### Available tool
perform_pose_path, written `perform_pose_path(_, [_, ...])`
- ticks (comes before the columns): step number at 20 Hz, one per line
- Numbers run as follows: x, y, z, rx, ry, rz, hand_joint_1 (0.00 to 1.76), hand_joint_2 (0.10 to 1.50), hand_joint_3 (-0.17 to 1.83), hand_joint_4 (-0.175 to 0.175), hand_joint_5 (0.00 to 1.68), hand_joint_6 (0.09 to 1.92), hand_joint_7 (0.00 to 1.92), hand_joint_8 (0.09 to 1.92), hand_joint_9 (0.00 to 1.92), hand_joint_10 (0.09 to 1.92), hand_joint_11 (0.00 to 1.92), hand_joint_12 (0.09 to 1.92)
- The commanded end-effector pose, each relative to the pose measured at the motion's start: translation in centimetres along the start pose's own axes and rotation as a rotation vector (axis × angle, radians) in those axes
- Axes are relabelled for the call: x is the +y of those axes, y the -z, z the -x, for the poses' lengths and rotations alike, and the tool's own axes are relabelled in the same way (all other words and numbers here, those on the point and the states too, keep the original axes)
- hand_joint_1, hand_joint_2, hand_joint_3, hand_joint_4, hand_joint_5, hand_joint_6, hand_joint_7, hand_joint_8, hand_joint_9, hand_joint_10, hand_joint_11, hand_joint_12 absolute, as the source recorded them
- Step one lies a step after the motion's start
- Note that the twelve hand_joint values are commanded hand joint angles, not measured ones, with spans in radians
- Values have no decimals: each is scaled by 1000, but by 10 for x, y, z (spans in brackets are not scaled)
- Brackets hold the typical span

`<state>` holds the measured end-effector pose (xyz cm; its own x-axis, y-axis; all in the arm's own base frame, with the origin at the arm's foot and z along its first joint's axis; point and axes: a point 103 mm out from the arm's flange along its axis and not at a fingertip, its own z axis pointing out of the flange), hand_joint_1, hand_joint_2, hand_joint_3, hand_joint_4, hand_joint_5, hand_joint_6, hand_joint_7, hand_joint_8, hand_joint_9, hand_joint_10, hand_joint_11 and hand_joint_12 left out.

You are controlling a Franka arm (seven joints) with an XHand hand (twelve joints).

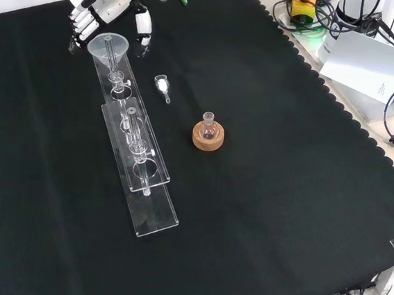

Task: Pick up the funnel from the transparent funnel stand.

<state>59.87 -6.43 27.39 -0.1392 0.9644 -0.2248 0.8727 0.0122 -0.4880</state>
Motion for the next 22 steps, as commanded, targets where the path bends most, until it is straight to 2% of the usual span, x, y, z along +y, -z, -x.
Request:
perform_pose_path(1, [1, -1, -1, -20, -4, -5, 699, 572, 474, -27, 0, 87, 0, 636, 146, 849, 117, 1461])
perform_pose_path(19, [3, -3, 2, -68, -29, -16, 761, 578, 483, -29, 0, 87, 0, 560, 149, 832, 100, 1454])
perform_pose_path(22, [3, -2, 1, -67, -32, -20, 772, 576, 498, -31, 17, 87, 5, 629, 171, 813, 94, 1457])
